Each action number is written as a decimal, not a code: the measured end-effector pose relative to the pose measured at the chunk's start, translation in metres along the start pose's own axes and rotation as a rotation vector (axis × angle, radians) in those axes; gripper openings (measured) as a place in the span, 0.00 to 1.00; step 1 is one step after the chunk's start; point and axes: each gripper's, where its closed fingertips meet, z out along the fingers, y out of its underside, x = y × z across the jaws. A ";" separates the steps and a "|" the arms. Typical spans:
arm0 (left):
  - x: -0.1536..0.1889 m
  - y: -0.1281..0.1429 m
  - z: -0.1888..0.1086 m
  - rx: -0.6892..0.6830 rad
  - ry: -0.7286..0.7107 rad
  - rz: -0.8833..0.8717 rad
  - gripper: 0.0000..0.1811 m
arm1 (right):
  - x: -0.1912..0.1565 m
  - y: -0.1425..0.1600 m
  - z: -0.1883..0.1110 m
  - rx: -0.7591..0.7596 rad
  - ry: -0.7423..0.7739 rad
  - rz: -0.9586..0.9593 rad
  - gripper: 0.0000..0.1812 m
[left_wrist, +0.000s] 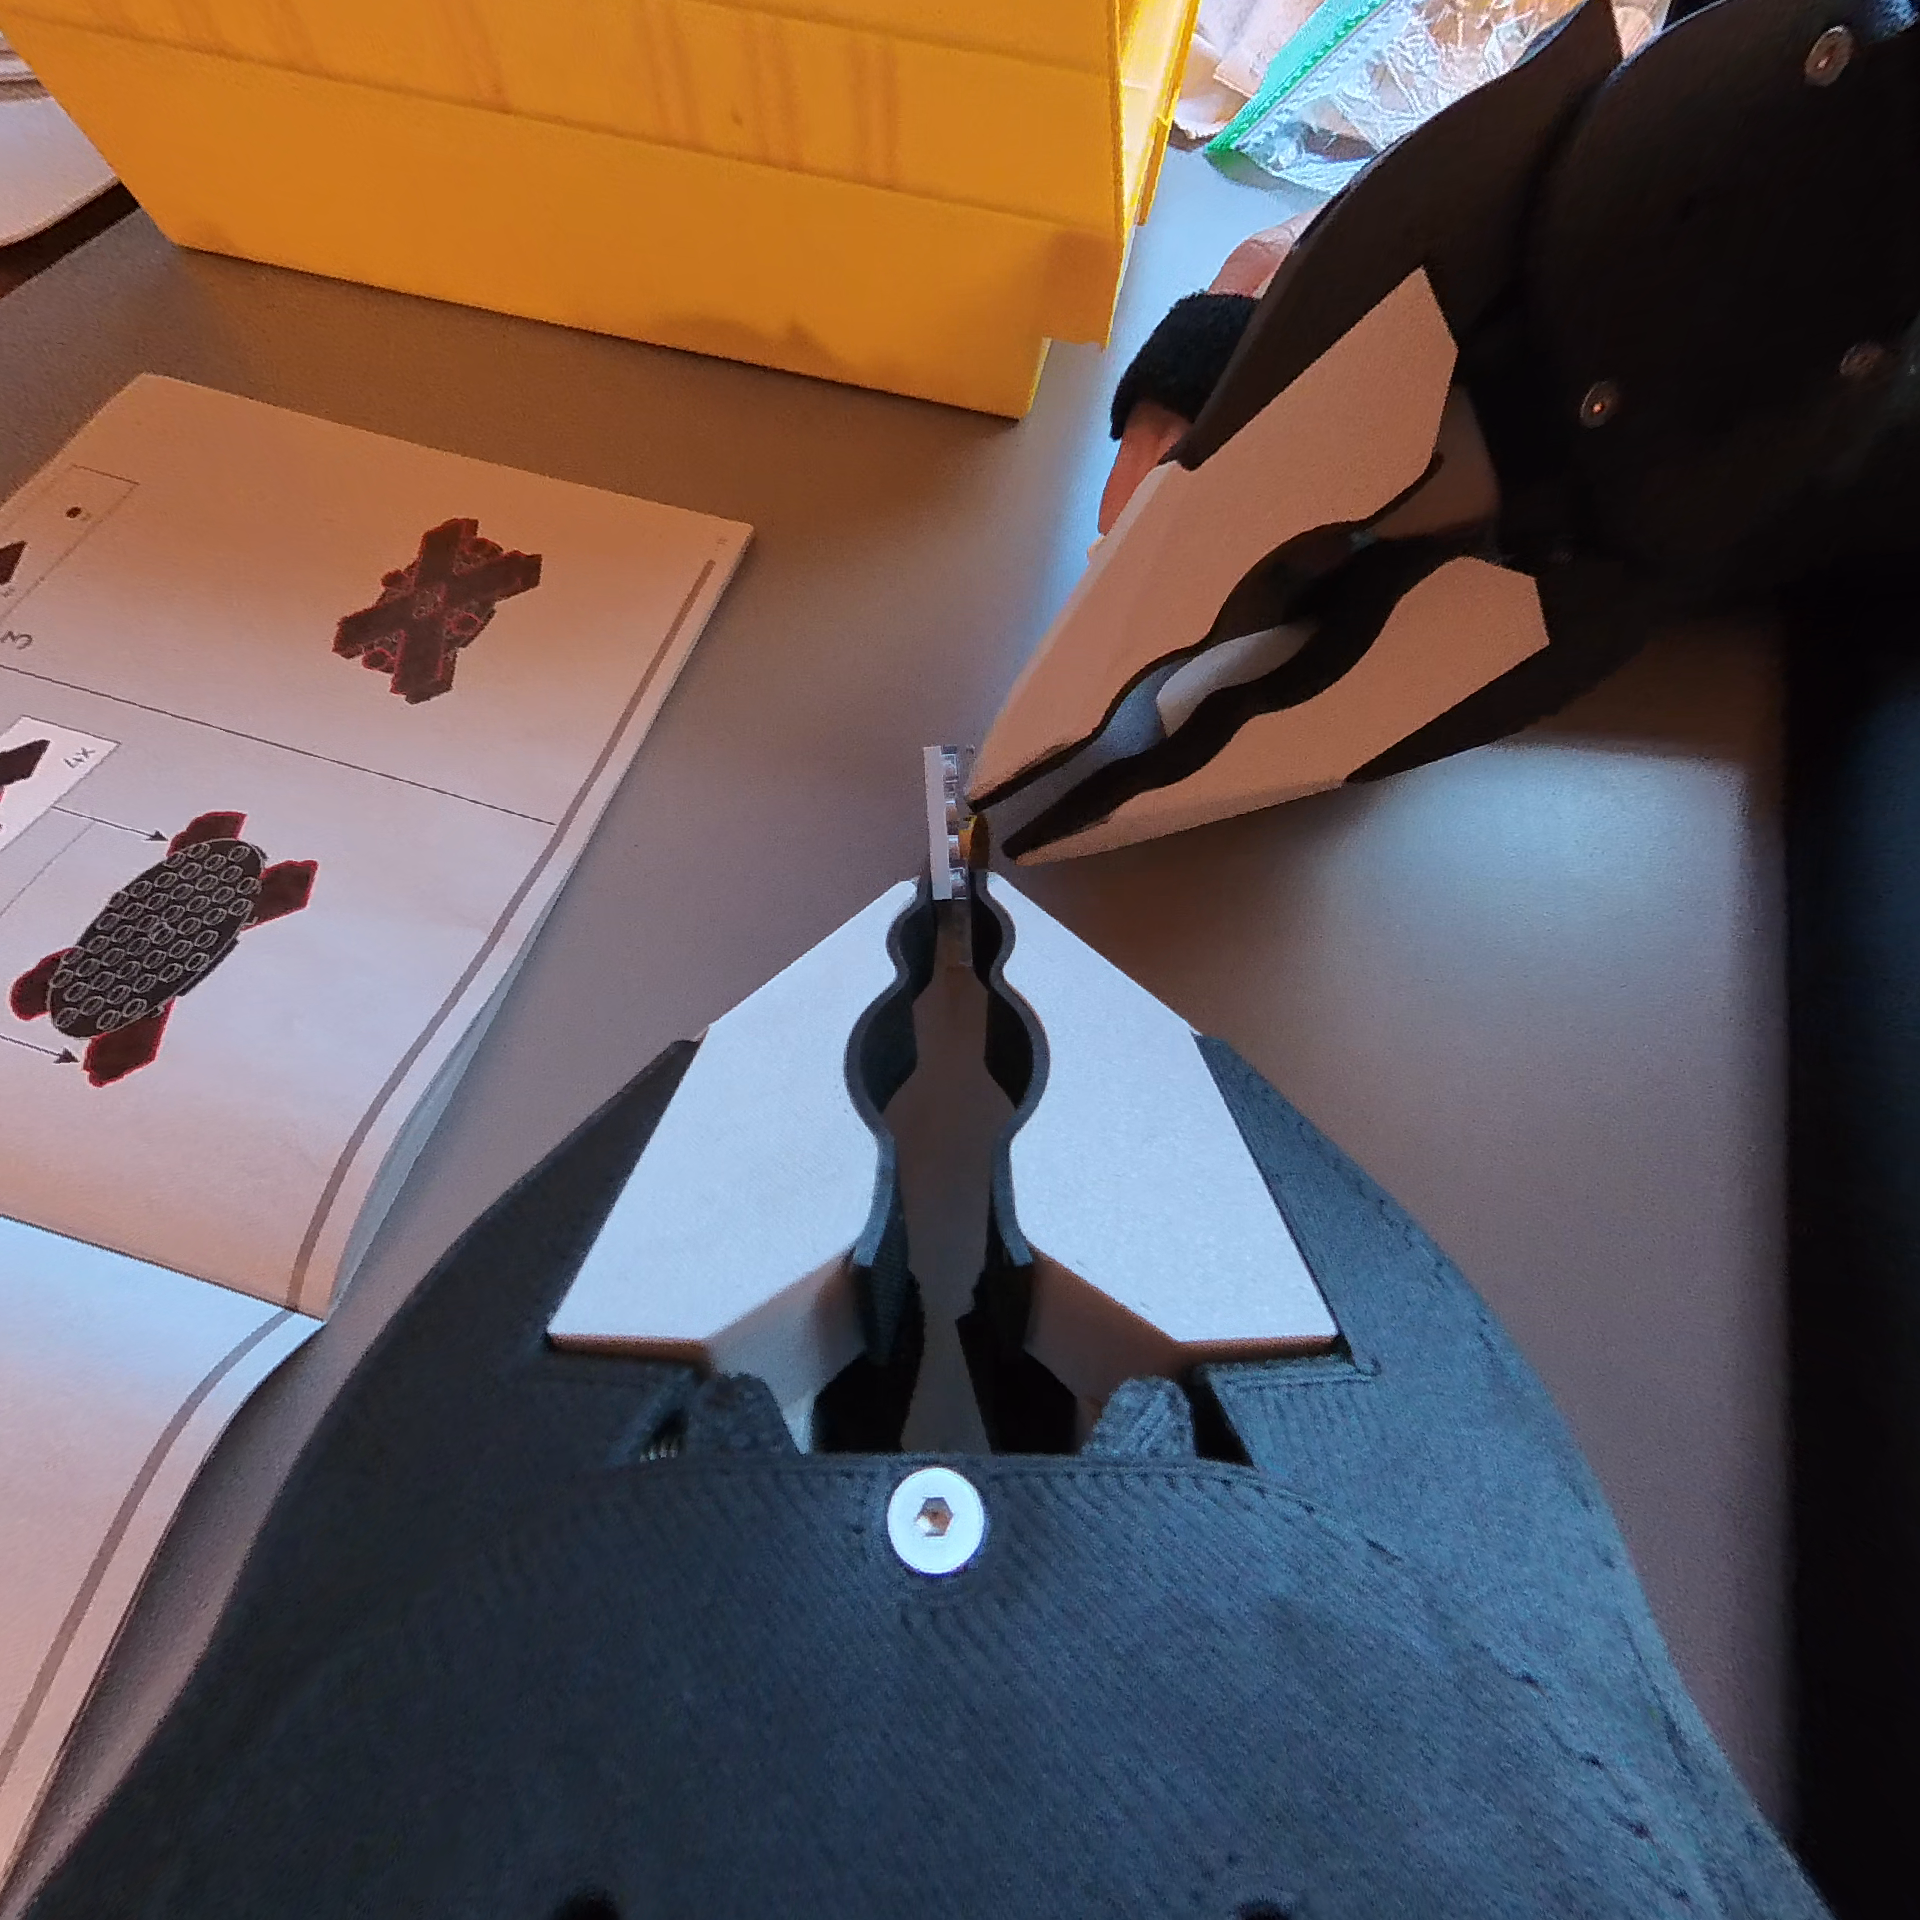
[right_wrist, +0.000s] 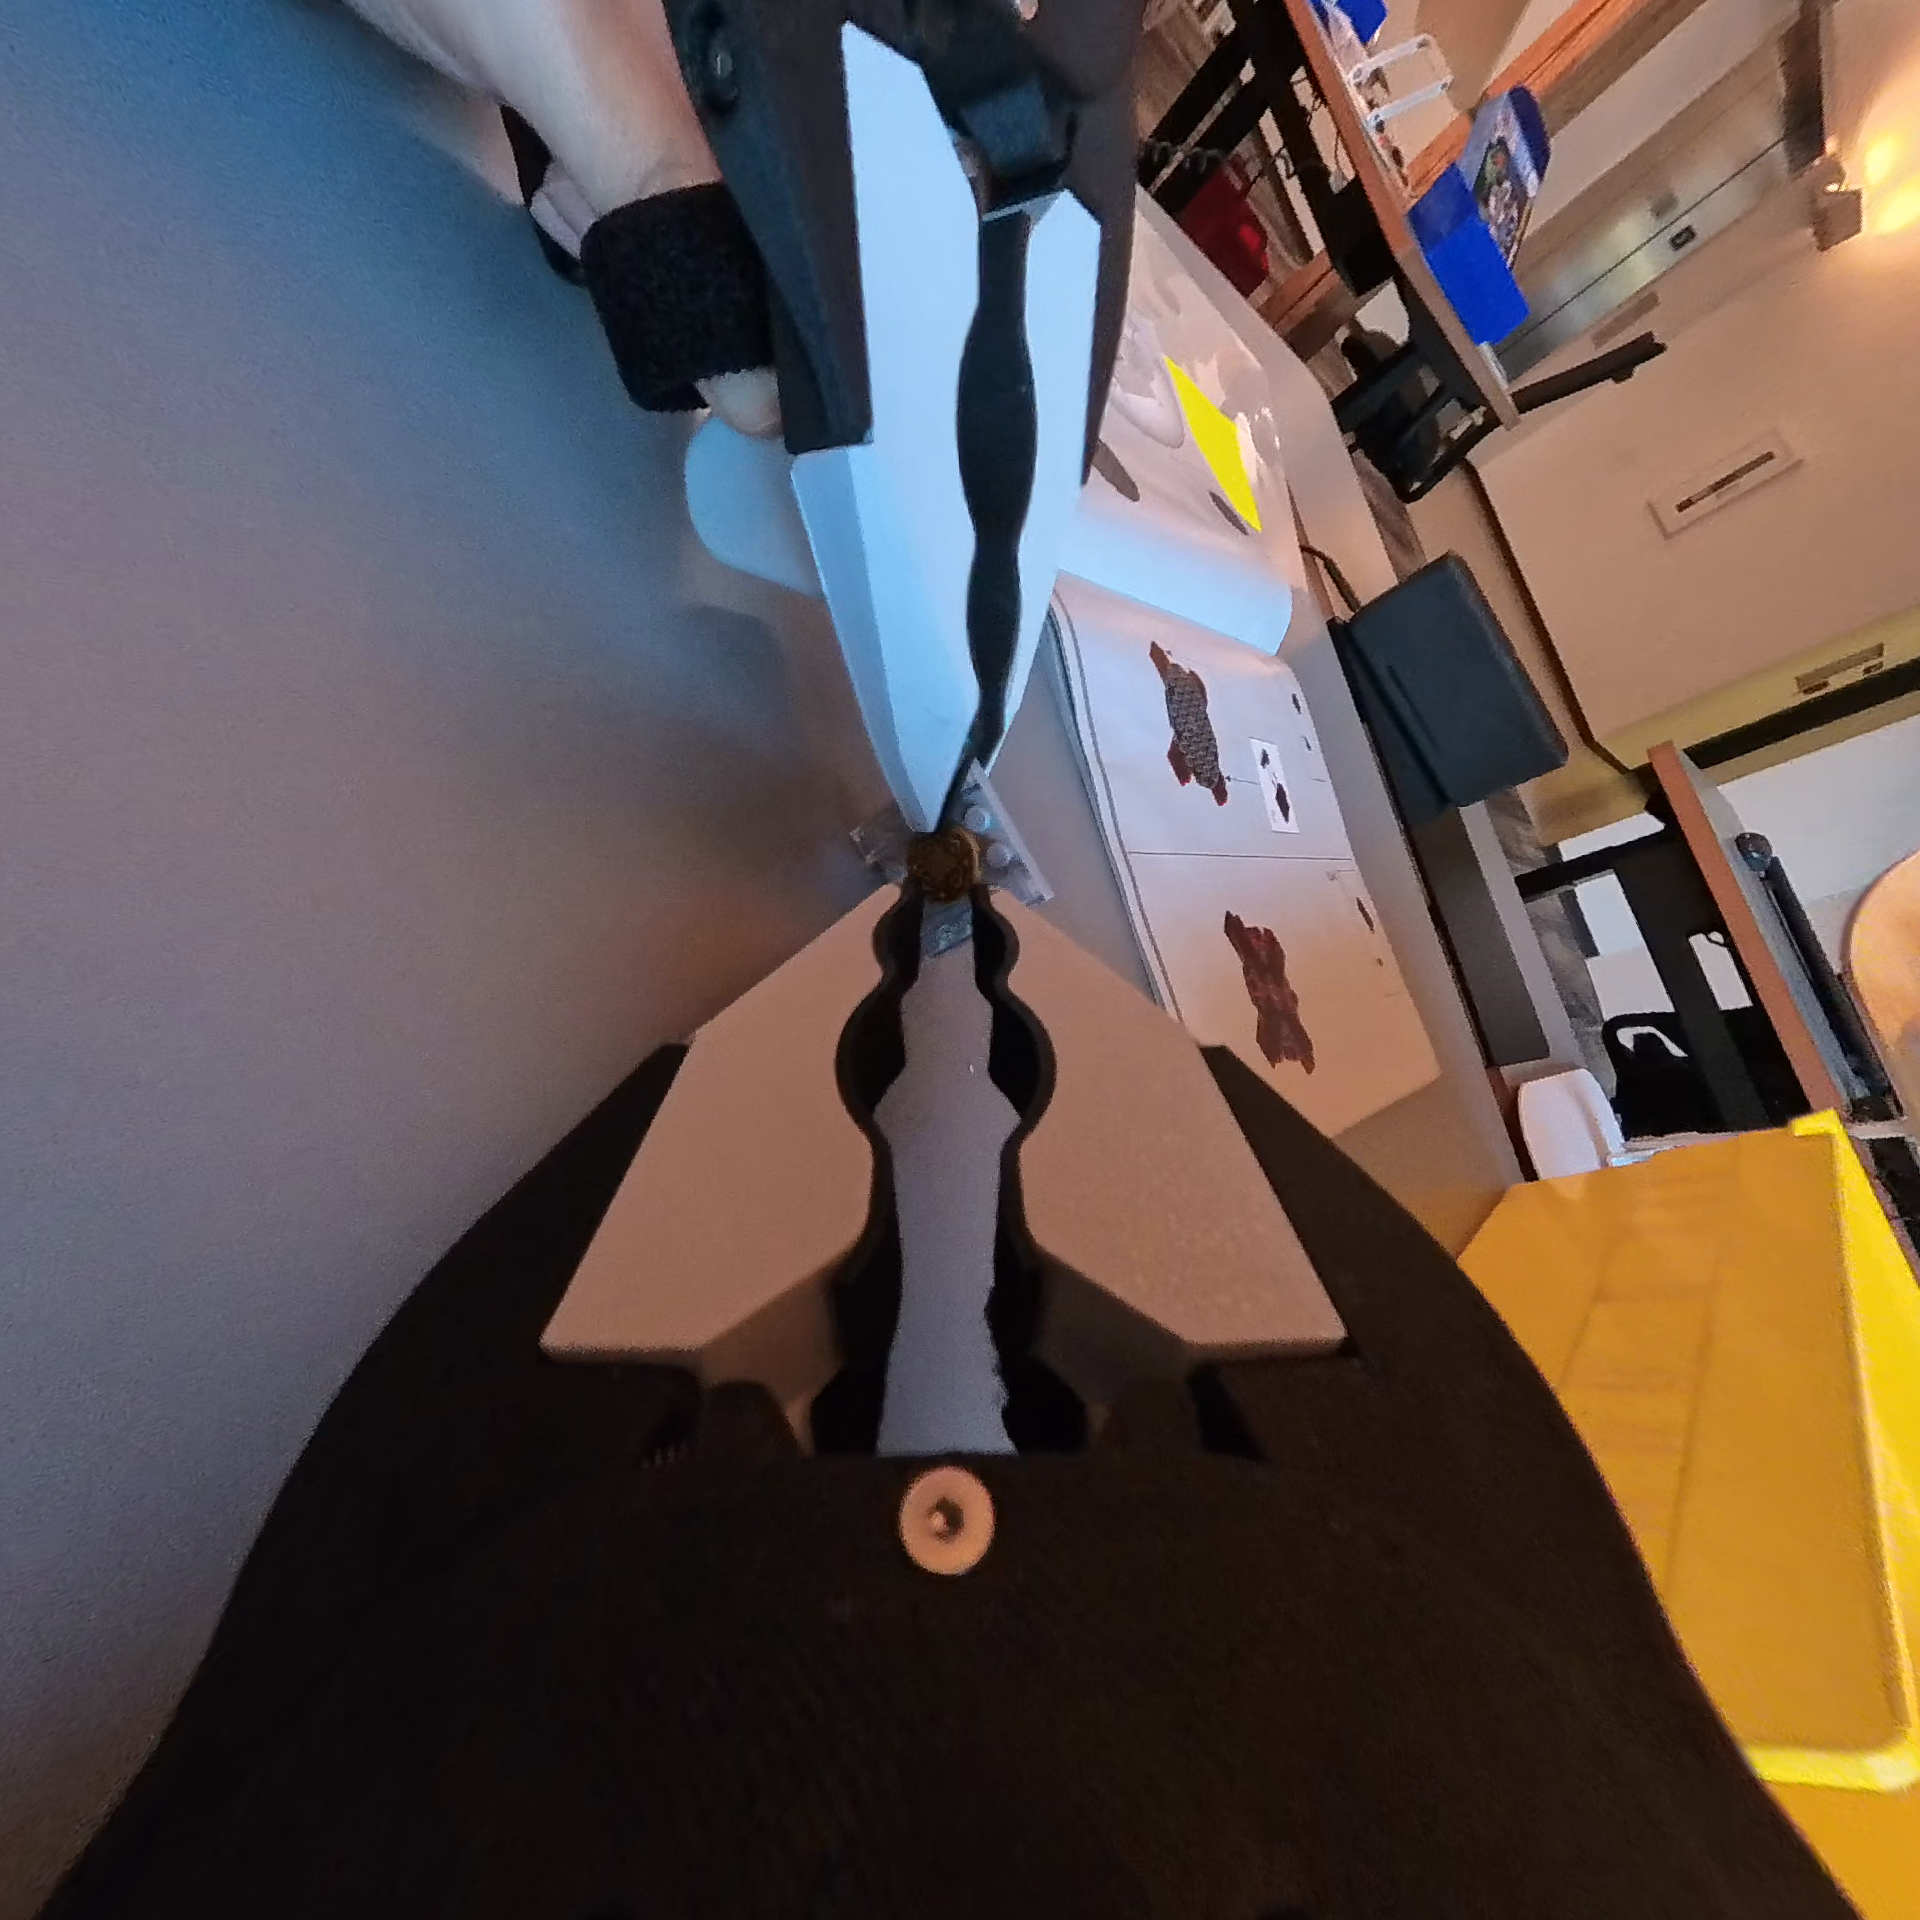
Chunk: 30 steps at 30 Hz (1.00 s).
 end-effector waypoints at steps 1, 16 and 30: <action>0.000 0.000 0.000 0.000 0.002 -0.003 0.03 | 0.000 0.000 0.000 0.001 0.000 0.003 0.05; -0.001 0.000 0.000 0.001 0.008 -0.005 0.03 | -0.002 -0.008 -0.004 0.054 -0.093 0.100 0.01; -0.001 0.000 0.000 0.001 0.038 -0.065 0.03 | 0.001 -0.004 0.000 -0.006 -0.066 0.117 0.06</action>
